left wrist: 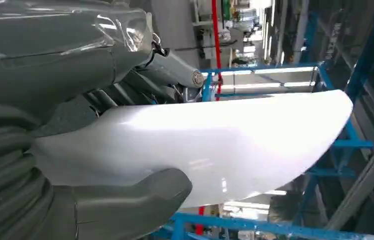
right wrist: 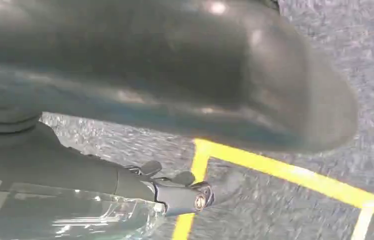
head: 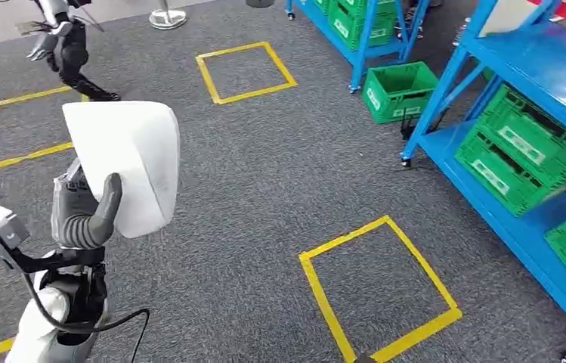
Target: Take the parts from the cabinet and place them on the table.
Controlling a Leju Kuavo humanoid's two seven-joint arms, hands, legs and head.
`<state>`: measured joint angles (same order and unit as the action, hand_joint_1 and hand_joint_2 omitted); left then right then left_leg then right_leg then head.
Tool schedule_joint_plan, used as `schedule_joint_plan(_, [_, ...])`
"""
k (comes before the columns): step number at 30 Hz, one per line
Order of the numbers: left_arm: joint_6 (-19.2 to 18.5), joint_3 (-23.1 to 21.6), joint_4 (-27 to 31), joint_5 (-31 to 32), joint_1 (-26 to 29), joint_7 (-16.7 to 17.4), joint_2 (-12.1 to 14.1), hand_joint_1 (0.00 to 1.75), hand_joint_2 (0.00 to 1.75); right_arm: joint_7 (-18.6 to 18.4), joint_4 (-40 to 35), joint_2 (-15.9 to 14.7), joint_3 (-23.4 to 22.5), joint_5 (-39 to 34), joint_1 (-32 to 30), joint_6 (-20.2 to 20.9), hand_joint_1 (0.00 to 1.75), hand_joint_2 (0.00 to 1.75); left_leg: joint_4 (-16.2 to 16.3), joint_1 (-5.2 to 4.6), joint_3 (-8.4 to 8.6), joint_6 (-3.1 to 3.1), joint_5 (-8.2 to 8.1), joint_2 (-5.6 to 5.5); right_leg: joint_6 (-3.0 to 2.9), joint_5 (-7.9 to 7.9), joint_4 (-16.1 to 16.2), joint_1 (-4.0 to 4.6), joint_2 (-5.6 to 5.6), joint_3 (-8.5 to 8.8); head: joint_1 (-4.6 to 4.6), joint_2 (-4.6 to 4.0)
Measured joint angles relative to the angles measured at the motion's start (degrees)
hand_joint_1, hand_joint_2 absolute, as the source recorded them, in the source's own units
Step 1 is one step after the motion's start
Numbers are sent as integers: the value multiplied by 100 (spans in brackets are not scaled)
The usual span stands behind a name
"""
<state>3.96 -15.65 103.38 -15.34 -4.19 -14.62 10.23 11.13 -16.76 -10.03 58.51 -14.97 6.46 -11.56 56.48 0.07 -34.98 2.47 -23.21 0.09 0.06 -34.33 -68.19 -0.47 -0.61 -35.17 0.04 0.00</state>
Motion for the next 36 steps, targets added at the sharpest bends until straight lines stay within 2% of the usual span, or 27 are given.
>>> schedule_joint_plan(1, [-7, 0, 0, 20, -4, 13, -20, 175, 175, 0, 0, 13, -9, -15, -14, 0, 0, 0, 1, 0, -2, 3, -2, -105, 0, -156, -490, -9, 35, -265, -2, 0])
schedule_joint_plan(2, [-28, 0, -7, 28, -5, 37, -26, 175, 175, 2, 0, 31, -20, -20, -30, 0, 0, 0, 2, 0, -1, 2, -4, -212, 37, -182, -772, -25, 40, -453, 0, 0])
schedule_joint_plan(3, [-50, -2, -18, 35, -9, 55, -37, 175, 175, 2, 2, 44, -37, -37, -33, 2, 0, 0, 5, 6, 2, 0, -6, -314, 96, -103, -732, -47, 41, -492, -2, 0])
schedule_joint_plan(5, [-92, -4, -24, 54, -12, 70, -44, 175, 175, 4, 7, 65, -72, -70, -28, 0, 0, 0, 28, 30, 20, -31, -25, -498, 260, 323, 52, -110, 70, -216, 0, 0])
schedule_joint_plan(6, [-101, -4, -24, 66, -13, 76, -48, 175, 175, 13, 7, 74, -92, -85, -32, 0, 0, 0, 58, 45, 27, -69, -49, -586, 334, 584, 628, -155, 179, 25, 0, 0])
schedule_joint_plan(7, [-112, -4, -24, 79, -14, 85, -50, 175, 175, 26, 15, 105, -112, -103, -52, 0, 0, 0, 108, 49, -14, -120, -79, -649, 349, 713, 907, -203, 479, 126, 9, 0])
schedule_joint_plan(9, [-153, -4, -26, 87, -9, 120, -48, 175, 175, 52, 33, 135, -164, -140, -53, -20, 0, 0, 149, 41, -73, -187, -80, -746, 199, 732, 907, -144, 356, 129, -9, 0])
schedule_joint_plan(11, [-199, -11, -28, 87, -6, 144, -39, 175, 175, 85, 37, 166, -199, -179, -61, -48, 0, 0, 128, 70, -84, -237, -69, -846, 125, 739, 909, -103, 270, 150, -4, 0])
schedule_joint_plan(12, [-210, -7, -26, 87, -8, 149, -16, 175, 175, 107, 37, 203, -223, -186, -56, -59, 0, 0, 148, 88, -93, -259, -99, -860, 73, 751, 935, -171, 206, 174, -4, 0])
schedule_joint_plan(14, [-216, -7, -28, 87, -34, 153, 7, 175, 175, 118, 46, 197, -275, -197, -64, -87, 0, 0, 657, 52, -316, -317, -377, -244, -15, 718, 939, -124, 104, 223, -44, 0])
schedule_joint_plan(15, [-216, -11, -28, 87, -44, 153, 4, 175, 175, 118, 46, 210, -280, -199, -83, -88, 0, 0, 1124, 69, -543, -335, -579, -102, -39, 702, 939, -94, 42, 239, -31, 0])
schedule_joint_plan(17, [-216, -17, -37, 87, -36, 155, 9, 175, 175, 118, 57, 210, -295, -201, -114, -88, 0, 0, 1971, 82, -993, -343, -869, -23, -77, 674, 937, -46, -113, 246, -35, 0])
schedule_joint_plan(18, [-216, -17, -42, 87, -34, 155, 9, 175, 175, 118, 61, 212, -304, -201, -118, -90, 0, 0, 2026, 81, -1045, -335, -816, -20, -85, 665, 938, -31, -194, 253, -35, 0])
schedule_joint_plan(19, [-216, -17, -42, 87, -36, 157, 9, 175, 175, 118, 63, 216, -308, -201, -114, -90, 0, 0, 1793, 80, -943, -315, -653, -13, -98, 655, 938, -15, -262, 261, -35, 0])
schedule_joint_plan(20, [-216, -17, -42, 87, -37, 155, 11, 175, 175, 118, 63, 225, -315, -201, -108, -90, 0, 0, 1314, 69, -694, -279, -410, 16, -111, 642, 938, 3, -327, 278, -35, 0])
schedule_joint_plan(21, [-216, -15, -42, 87, -42, 155, 18, 175, 175, 118, 63, 234, -317, -201, -104, -90, 0, 0, 771, 47, -393, -224, -183, 124, -114, 622, 939, 17, -388, 300, -35, 0])
schedule_joint_plan(22, [-216, -15, -42, 87, -57, 157, 24, 175, 175, 118, 63, 245, -319, -201, -104, -90, 0, 0, 313, -11, -140, -157, -98, 402, -110, 606, 942, 25, -440, 327, -35, 0])
schedule_joint_plan(23, [-219, -15, -42, 85, -65, 157, 26, 175, 175, 118, 63, 264, -321, -203, -103, -96, 0, 0, 270, -62, -109, -128, -167, 536, -73, 582, 940, 93, -495, 327, -22, 0])
schedule_joint_plan(26, [-232, 9, -39, 85, -60, 162, 35, 175, 175, 118, 68, 301, -332, -227, -102, -116, 0, 0, 234, -106, -141, -72, -157, 306, -20, 559, 986, 55, -694, 371, -28, 0])
schedule_joint_plan(27, [-236, 15, -26, 85, -60, 166, 33, 175, 175, 118, 68, 313, -339, -236, -94, -122, 0, 0, 129, -81, -35, -26, -107, 216, 17, 543, 1004, 72, -719, 403, -24, 0])
schedule_joint_plan(28, [-245, 13, -13, 85, -51, 171, 18, 175, 175, 118, 68, 304, -356, -236, -84, -122, 0, 0, 44, -31, 20, -29, -51, 151, 25, 498, 907, 49, -431, 352, -17, 0])
schedule_joint_plan(29, [-254, 11, -9, 81, -90, 190, 9, 175, 175, 122, 68, 308, -363, -236, -93, -122, 0, 0, 18, -7, 36, 26, -8, 93, 0, 354, 639, 25, -150, 235, -24, 0])
schedule_joint_plan(30, [-271, 11, -7, 79, -107, 197, -9, 175, 175, 122, 70, 315, -363, -234, -110, -122, 0, 0, 15, 1, 33, 34, -4, 9, -23, 154, 147, 9, 0, 1, 0, 0])
schedule_joint_plan(32, [-284, 13, -7, 76, -75, 236, -61, 175, 175, 114, 72, 306, -363, -210, -141, -120, 0, 0, 16, 3, 29, 30, -6, -186, 12, -108, -768, -34, 52, -501, -7, 0])
schedule_joint_plan(33, [-291, 18, -7, 76, -58, 249, -70, 175, 175, 109, 74, 304, -363, -199, -141, -120, 0, 0, 18, 9, 31, 27, -8, -270, 61, -93, -908, -59, 52, -622, -4, 0])
schedule_joint_plan(34, [-293, 26, -7, 76, -40, 251, -72, 175, 175, 109, 77, 295, -363, -179, -137, -122, 0, 0, 20, 19, 40, 14, -15, -362, 136, 30, -764, -91, 53, -604, -4, 0])
schedule_joint_plan(36, [-299, 61, -7, 57, -19, 240, -72, 175, 175, 101, 77, 284, -363, -155, -123, -122, 0, 0, 56, 58, 59, -50, -41, -551, 327, 514, 201, -173, 120, -219, -4, 0])
